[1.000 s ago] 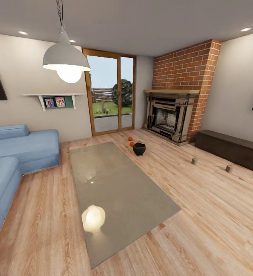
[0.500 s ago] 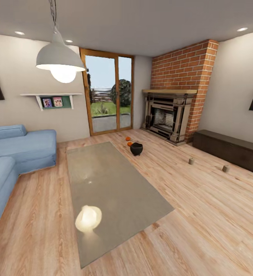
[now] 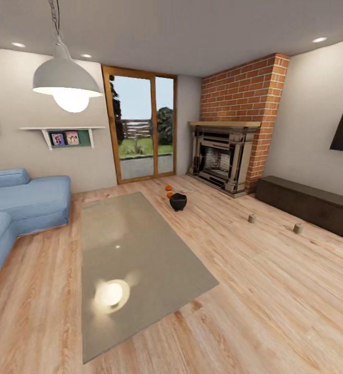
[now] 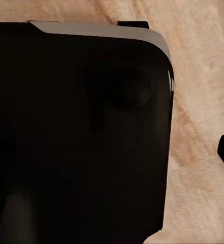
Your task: Place each of the two pumpkins and all three candles from the living room inside a cabinet in the living room (use any cabinet), then make sure every cabinet is closed, and position the cauldron so it is next to a table in the living room.
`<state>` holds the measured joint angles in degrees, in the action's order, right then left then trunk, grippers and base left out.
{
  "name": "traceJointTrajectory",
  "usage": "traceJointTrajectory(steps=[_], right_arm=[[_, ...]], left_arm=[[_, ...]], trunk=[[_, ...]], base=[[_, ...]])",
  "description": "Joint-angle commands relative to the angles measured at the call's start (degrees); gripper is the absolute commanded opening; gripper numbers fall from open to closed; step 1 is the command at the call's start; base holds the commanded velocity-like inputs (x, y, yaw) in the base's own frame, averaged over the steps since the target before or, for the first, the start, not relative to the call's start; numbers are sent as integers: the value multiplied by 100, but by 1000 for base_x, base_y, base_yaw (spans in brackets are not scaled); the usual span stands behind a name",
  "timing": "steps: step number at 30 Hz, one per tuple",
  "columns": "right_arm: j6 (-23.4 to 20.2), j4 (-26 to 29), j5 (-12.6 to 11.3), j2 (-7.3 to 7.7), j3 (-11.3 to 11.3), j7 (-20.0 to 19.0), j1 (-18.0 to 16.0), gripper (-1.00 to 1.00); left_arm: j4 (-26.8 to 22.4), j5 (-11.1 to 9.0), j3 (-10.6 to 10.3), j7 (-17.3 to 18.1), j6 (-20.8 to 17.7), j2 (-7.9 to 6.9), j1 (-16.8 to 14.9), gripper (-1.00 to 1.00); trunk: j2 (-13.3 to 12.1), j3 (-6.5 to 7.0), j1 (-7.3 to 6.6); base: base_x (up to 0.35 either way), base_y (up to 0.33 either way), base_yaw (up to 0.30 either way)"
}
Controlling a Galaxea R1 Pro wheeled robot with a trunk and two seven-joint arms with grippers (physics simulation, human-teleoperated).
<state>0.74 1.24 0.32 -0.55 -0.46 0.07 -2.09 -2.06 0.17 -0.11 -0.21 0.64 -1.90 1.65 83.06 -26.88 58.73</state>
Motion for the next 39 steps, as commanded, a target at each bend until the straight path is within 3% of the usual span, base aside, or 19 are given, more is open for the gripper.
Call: traceJointTrajectory(steps=[1, 8, 17, 21, 24, 28, 30, 33, 35, 38, 39], right_arm=[[10, -1, 3, 0, -9, 0, -2, 100], [37, 53, 3, 6, -9, 1, -9, 100], [11, 298, -11, 78, -10, -28, -70, 100], [-29, 549, -34, 216, -18, -39, -131, 100], [-53, 712, -38, 279, -22, -38, -258, 100], [-255, 819, -47, 358, -44, -38, -605, 100], [-587, 901, -55, 491, -58, -33, -955, 100], [-905, 1023, -106, 608, -66, -29, -1355, 100], [-1510, 1202, -303, 780, -77, -15, -2013, 100], [-2319, 1517, -536, 897, -102, 0, -2737, 100], [-2772, 1700, -603, 939, -109, 4, -3040, 100]], left_arm=[[-61, -2, 0, -3, 5, 3, 3, 100], [-163, -22, 2, -3, 2, 17, -9, 100], [-341, -45, 2, 19, -30, 18, -161, 100], [-856, -65, 6, 46, -319, 43, -352, 100], [-1438, -68, 4, 57, -922, 109, -526, 100], [-2360, -78, 5, 97, -1679, 178, -767, 100], [-3020, -87, 9, 125, -2333, 238, -1090, 100], [-3399, -84, 10, 130, -2844, 324, -1385, 100], [-3848, -86, 14, 129, -3441, 459, -1748, 100], [-4223, -86, 11, 105, -3855, 665, -2024, 100], [-4353, -88, 3, 94, -3994, 770, -2145, 100]], trunk=[[2, -5, 0], [2, -5, 0], [2, -7, 0], [2, -15, 0], [2, -25, 0], [2, -44, 0], [2, -56, 0], [2, -75, 0], [2, -89, 0], [2, -111, 0], [2, -118, 0]], base=[[0, -330, 0], [-16, -335, -12], [-73, -337, -201], [-25, -338, -264], [-9, -339, -265], [-3, -339, -252], [-1, -340, -234], [-1, -340, -218], [0, -340, -201], [0, -340, -190], [0, -344, -185]])
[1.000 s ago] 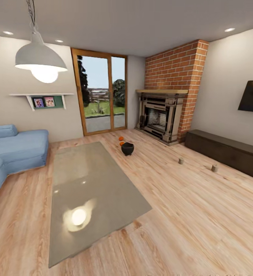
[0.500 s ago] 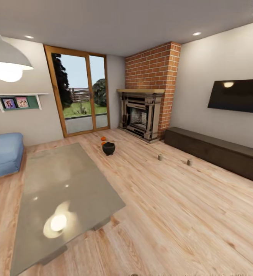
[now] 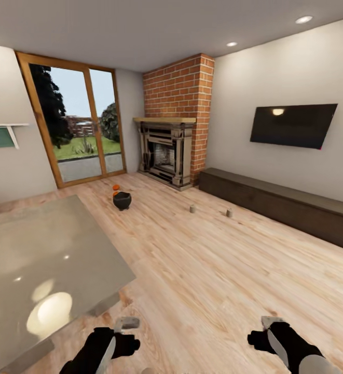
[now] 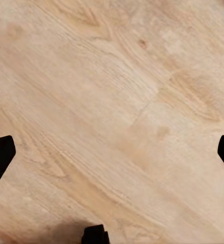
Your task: Place each of the two pumpkins and all three candles from the living room inside a cabinet in the living room (use any cabinet), then make sure every cabinet is closed, and position the cauldron so it is next to a table in the living room.
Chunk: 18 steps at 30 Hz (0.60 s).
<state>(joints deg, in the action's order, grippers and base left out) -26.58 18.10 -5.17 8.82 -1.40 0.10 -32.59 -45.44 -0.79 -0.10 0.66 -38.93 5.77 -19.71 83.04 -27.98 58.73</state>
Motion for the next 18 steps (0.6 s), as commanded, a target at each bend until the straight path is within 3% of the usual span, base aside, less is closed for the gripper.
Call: traceJointTrajectory(steps=[1, 4, 6, 10, 14, 16, 18], right_arm=[[-269, 117, -79, 20, -17, 3, -113, 100], [-906, 562, -127, 54, -34, 5, -369, 100], [-1489, 1345, -150, 72, -55, 7, -492, 100], [-2032, 2265, -161, 76, -145, 7, -566, 100], [-2498, 3255, -164, 49, -349, 8, -595, 100], [-2991, 4328, -166, 24, -455, 5, -594, 100], [-3142, 4696, -167, 19, -475, 3, -588, 100]], left_arm=[[-61, 6, -2, 2, -88, 49, -65, 100], [-153, 0, -19, -3, -187, 166, -186, 100], [-242, -7, -35, -8, -208, 247, -244, 100], [-309, -123, -54, -5, -190, 313, -278, 100], [-363, -357, -161, -9, 22, 347, -291, 100], [-441, -622, -355, -19, 309, 358, -295, 100], [-463, -753, -434, -15, 391, 360, -296, 100]], trunk=[[4, -16, 0], [4, -39, 0], [4, -54, 0], [4, -85, 0], [4, -115, 0], [4, -130, 0], [4, -146, 0]], base=[[0, -344, -184], [0, -346, -183], [0, -347, -181], [0, -348, -179], [37, -348, -178], [135, -319, -178], [192, -286, -178]])
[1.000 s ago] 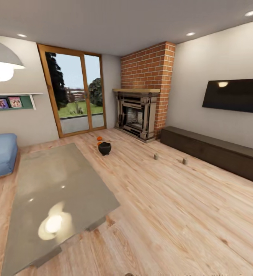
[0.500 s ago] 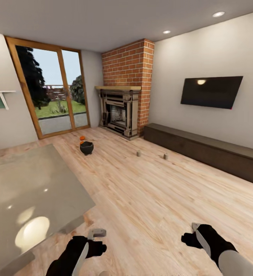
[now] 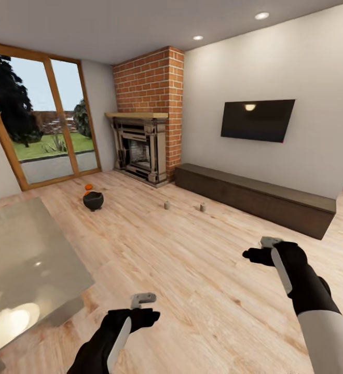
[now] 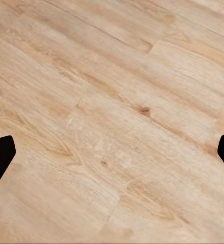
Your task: Place each of the two pumpkins and all three candles from the living room inside a cabinet in the living room (use any cabinet), then make sure every cabinet is closed, and position the cauldron so it is next to a table in the living room.
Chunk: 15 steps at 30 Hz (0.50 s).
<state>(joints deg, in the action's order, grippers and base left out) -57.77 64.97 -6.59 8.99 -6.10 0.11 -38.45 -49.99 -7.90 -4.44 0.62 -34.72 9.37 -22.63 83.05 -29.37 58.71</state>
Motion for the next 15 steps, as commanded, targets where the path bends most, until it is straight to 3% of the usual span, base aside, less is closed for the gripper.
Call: traceJointTrajectory(steps=[1, 6, 7, 15], right_arm=[[-78, 157, -25, -1, -12, 0, 1, 100], [-223, 830, -23, 2, -13, -9, 20, 100], [-223, 1319, -4, 39, 5, -15, 132, 100], [-223, 1678, 16, -6, 26, -8, 219, 100]], left_arm=[[-15, -108, -35, -9, 6, 1, -3, 100], [-36, -465, -190, 2, 582, -12, 28, 100], [-14, -1084, -203, -17, 780, -78, 38, 100], [-3, -1207, -220, -56, 822, -86, 39, 100]], trunk=[[3, -14, 2], [3, -35, 2], [3, -36, 2], [3, -36, 2]], base=[[211, -273, -178], [261, -218, -97], [298, -198, -4], [251, -254, -1]])
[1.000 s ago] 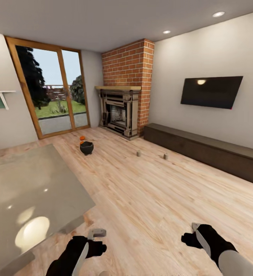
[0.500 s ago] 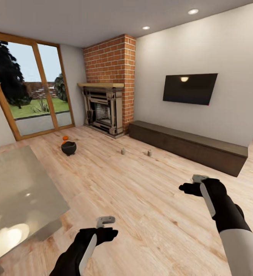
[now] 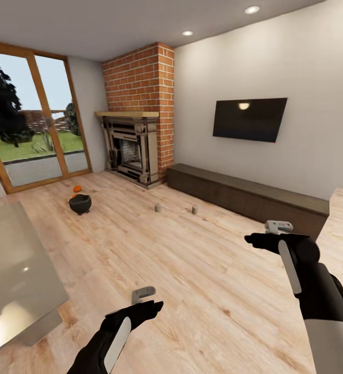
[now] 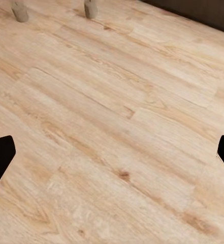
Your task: Place each of the two pumpkins and all three candles from the living room inside a cabinet in the living room (use any cabinet), then make sure every cabinet is closed, and position the cauldron so it is next to a table in the living room.
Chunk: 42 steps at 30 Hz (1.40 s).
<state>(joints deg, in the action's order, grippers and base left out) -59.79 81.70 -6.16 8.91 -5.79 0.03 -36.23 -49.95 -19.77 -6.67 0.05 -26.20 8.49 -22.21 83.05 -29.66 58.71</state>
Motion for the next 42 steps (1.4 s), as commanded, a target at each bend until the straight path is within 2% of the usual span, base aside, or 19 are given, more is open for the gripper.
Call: traceJointTrajectory(steps=[1, 15, 25, 26, 27, 28, 30, 35, 42], right_arm=[[-21, 36, -27, 2, -4, -1, 2, 100], [-21, 152, -61, 7, -8, -11, 20, 100], [-21, 890, -71, 7, -33, -20, 390, 100], [-21, 924, -71, 5, -35, -20, 406, 100], [-21, 1003, -70, 0, -39, -20, 442, 100], [-21, 1014, -70, -1, -41, -20, 447, 100], [-21, 1040, -70, -1, -43, -22, 462, 100], [-21, 1054, -74, 27, -64, -27, 469, 100], [-21, 1058, -80, 19, -64, -35, 475, 100]], left_arm=[[-7, -25, 4, -2, -28, 1, -3, 100], [22, -52, 15, 12, -3, -5, 6, 100], [32, -83, 79, 76, 264, -13, 12, 100], [33, -117, 95, 79, 273, -15, 13, 100], [43, -433, 155, 83, 296, -23, 14, 100], [53, -534, 164, 85, 300, -28, 14, 100], [95, -865, 186, 89, 311, -59, 15, 100], [144, -1125, 206, 91, 316, -84, 15, 100], [195, -1271, 200, 92, 317, -88, 15, 100]], trunk=[[3, -6, 2], [3, -6, 2], [3, -6, 2], [3, -6, 2], [3, -6, 2], [3, -6, 2], [3, -6, 2], [3, -6, 2], [3, -6, 2]], base=[[208, -295, 0], [218, -269, 0], [322, -60, 0], [335, -11, 0], [337, -4, 0], [338, -3, 0], [338, -2, 0], [339, -1, 0], [339, -34, 0]])
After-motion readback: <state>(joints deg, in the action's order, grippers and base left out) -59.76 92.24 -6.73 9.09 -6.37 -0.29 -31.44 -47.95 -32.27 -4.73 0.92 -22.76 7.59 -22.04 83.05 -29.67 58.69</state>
